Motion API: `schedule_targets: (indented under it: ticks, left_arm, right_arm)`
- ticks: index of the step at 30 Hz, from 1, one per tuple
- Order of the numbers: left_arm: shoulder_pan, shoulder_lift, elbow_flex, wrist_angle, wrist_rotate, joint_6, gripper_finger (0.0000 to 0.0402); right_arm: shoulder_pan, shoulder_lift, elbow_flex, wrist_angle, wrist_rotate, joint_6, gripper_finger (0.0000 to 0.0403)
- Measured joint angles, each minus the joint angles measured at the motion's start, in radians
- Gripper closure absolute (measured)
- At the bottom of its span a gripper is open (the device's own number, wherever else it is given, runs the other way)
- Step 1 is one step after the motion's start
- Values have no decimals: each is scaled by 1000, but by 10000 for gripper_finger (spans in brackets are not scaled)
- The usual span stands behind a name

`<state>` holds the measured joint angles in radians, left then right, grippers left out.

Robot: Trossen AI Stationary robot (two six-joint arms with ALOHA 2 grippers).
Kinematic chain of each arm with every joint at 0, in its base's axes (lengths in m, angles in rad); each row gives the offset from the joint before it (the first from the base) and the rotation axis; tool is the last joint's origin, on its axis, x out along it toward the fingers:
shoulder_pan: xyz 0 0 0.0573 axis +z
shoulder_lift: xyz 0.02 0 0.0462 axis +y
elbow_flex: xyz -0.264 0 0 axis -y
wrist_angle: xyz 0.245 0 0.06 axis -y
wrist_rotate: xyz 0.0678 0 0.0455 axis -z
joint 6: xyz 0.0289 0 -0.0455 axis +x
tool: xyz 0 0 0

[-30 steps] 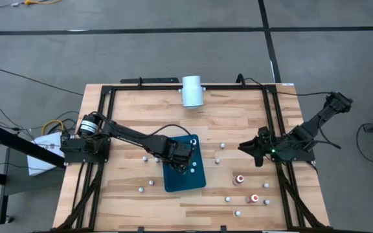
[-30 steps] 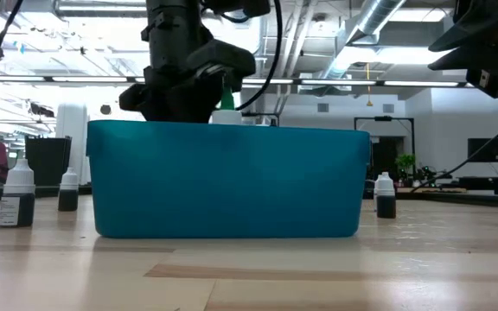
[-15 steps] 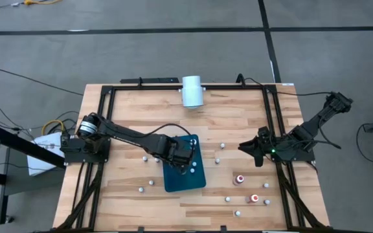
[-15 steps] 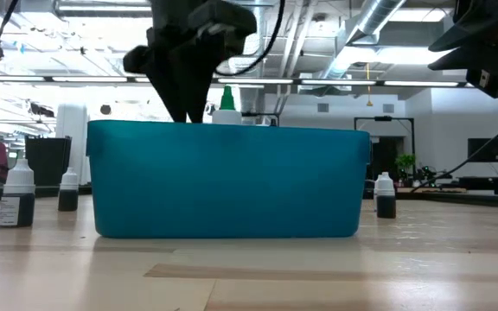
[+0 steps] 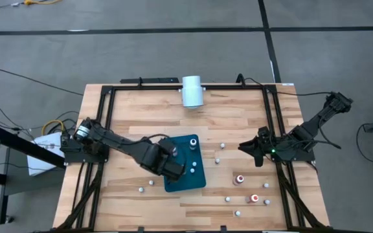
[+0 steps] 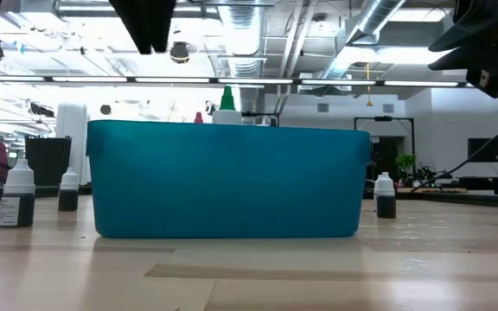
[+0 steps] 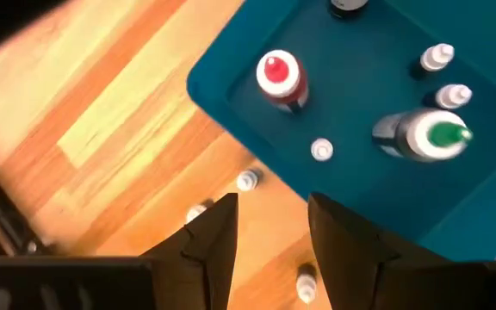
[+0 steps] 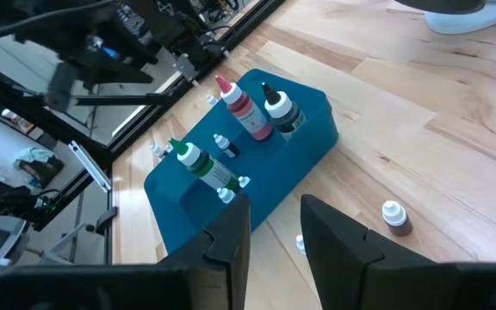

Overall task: Pick & Place food coloring
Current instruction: Put the bottom left small green food coloring bottle into the blue bin

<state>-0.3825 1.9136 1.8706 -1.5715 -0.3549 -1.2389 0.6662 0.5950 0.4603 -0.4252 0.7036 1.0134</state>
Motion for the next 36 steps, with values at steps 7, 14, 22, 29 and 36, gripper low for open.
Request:
schedule_targets:
  ticks: [7, 14, 22, 29, 36]
  left_arm:
    - [-97, -5, 22, 0, 36, -113, 265]
    - [-202, -5, 23, 0, 61, -292, 265]
    - [-315, -1, 22, 0, 115, -540, 265]
    - [-376, 2, -86, 29, 177, -709, 265]
    - [-401, 3, -276, 186, 253, -745, 265]
  right_arm:
    - [0, 0, 0, 0, 0, 0, 308]
    - [0, 0, 0, 0, -2, 0, 308]
    - [0, 0, 0, 0, -52, -1, 308]
    - [0, 0, 0, 0, -53, -2, 308]
    - [0, 0, 0, 0, -54, -2, 308]
